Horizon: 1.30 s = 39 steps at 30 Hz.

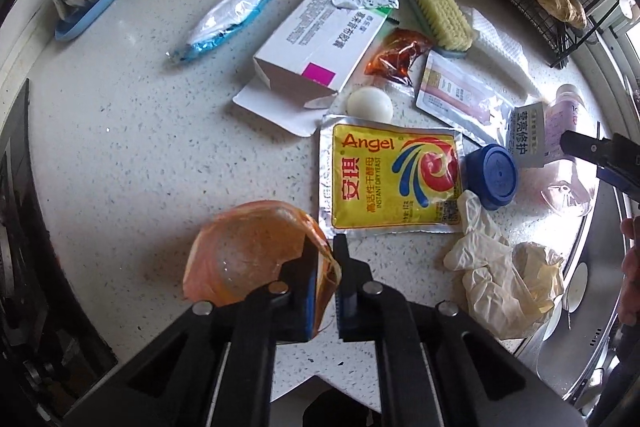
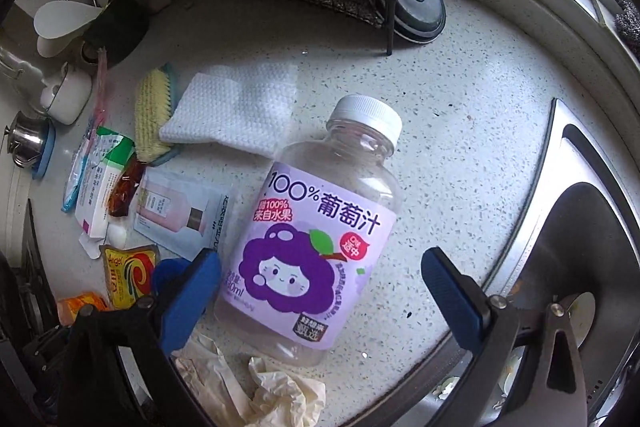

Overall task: Collect trash
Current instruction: 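Lift the orange cup with the left gripper while the right gripper grasps the grape juice bottle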

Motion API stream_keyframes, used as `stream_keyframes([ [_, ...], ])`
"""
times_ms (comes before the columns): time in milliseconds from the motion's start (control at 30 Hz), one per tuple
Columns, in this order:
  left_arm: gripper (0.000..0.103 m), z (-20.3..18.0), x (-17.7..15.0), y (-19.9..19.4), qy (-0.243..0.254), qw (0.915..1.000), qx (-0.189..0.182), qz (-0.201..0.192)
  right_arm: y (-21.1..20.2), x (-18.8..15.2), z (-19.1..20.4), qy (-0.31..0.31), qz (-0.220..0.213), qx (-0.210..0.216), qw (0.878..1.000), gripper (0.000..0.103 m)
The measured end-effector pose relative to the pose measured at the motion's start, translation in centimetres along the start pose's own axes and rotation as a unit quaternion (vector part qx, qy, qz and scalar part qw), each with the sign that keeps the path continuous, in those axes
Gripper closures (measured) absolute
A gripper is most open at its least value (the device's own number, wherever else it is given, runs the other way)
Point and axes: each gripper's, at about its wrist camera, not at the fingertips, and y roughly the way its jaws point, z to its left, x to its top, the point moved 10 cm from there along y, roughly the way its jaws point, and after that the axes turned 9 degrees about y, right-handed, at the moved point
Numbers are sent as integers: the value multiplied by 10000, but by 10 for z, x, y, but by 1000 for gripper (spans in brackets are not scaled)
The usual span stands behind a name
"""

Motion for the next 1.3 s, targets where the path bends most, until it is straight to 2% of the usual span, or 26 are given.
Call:
stream_keyframes([
  [67, 97, 3, -4, -1, -92, 10000, 32, 6, 7, 2, 4, -192, -6, -150, 9997, 3],
  [133, 97, 3, -5, -4, -96, 9999, 94, -60, 15, 2, 6, -271, 40, -259, 9993, 9],
  [200, 97, 4, -7, -8, -141, 9997, 167, -128, 27, 0, 5, -150, 240, -168, 9995, 21],
  [233, 97, 5, -8, -10, -173, 9995, 180, -171, 32, -1, 5, -108, 316, -109, 9994, 21],
  [300, 97, 5, -13, -16, -244, 9992, 176, -255, 34, 3, 5, -239, 153, -222, 9994, 27],
  [533, 97, 9, -36, -43, -354, 9978, 142, -544, 30, -6, 10, -696, -62, 1, 9976, 31],
  [633, 97, 9, -48, -53, -440, 9970, 176, -612, 8, -18, 7, -920, -427, -56, 9948, 32],
  [767, 97, 11, -63, -72, -546, 9952, 148, -800, -16, -33, 13, -1049, -654, 117, 9923, 33],
  [867, 97, 14, -74, -86, -598, 9938, 149, -929, -30, -43, 15, -1057, -770, 202, 9912, 33],
  [1000, 97, 14, -89, -113, -607, 9910, 193, -1178, -60, -59, 31, -1088, -800, 567, 9892, 33],
  [1167, 97, 32, -136, -141, -781, 9870, 244, -1381, -98, -101, 65, -1471, -839, 971, 9808, 33],
  [1300, 97, 49, -187, -158, -1010, 9842, 314, -1419, -122, -157, 105, -1846, -710, 1416, 9700, 33],
])
